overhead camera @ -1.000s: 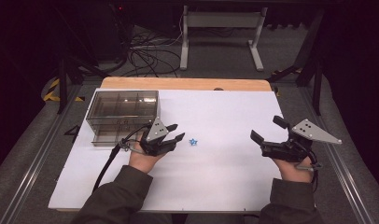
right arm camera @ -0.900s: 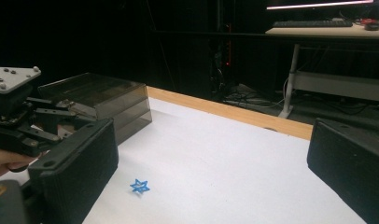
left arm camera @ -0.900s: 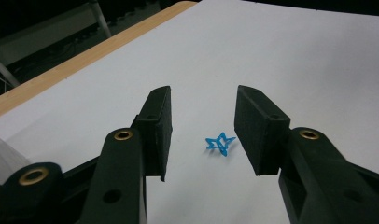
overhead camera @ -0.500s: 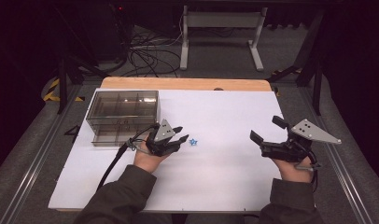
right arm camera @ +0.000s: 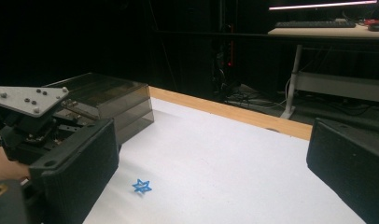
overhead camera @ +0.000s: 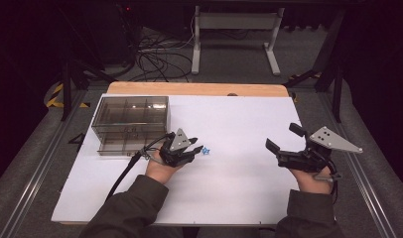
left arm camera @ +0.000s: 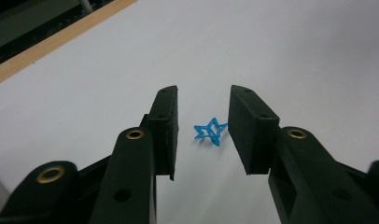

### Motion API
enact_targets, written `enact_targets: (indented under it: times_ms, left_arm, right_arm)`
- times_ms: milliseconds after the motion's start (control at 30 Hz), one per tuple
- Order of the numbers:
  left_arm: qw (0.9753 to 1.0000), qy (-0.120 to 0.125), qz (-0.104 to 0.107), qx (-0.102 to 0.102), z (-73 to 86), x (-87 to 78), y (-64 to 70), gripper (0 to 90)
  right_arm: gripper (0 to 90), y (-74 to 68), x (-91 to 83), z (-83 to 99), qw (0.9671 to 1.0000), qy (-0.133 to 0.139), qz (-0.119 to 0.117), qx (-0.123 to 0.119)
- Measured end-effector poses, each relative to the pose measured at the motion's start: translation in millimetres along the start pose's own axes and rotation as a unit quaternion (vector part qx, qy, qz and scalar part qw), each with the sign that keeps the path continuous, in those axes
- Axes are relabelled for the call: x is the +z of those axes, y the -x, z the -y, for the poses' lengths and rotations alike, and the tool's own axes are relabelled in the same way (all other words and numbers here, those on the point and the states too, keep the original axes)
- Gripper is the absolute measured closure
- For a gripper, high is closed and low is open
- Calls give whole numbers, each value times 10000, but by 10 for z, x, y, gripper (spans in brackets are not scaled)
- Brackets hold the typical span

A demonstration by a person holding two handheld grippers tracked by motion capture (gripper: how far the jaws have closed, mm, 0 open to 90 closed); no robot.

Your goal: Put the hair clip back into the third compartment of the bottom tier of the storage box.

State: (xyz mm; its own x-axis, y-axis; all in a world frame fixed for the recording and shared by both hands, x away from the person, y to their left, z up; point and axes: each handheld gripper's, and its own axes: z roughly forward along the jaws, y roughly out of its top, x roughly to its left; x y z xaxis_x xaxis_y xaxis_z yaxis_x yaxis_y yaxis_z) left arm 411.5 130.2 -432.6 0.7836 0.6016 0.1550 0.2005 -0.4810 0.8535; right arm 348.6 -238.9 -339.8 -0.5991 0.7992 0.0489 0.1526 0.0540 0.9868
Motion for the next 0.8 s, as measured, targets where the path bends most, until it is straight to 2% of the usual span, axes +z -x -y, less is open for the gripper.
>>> enact_targets:
  times_ms: [700, 800]
  left_arm:
    - [9992, -341, 66, 221, 89, 252, 51, 684]
    - [9983, -410, 41, 412, 91, 275, 68, 688]
  right_arm:
    - [31, 11, -5, 3, 10000, 2, -13, -18]
    - [32, 10, -5, 3, 10000, 3, -15, -19]
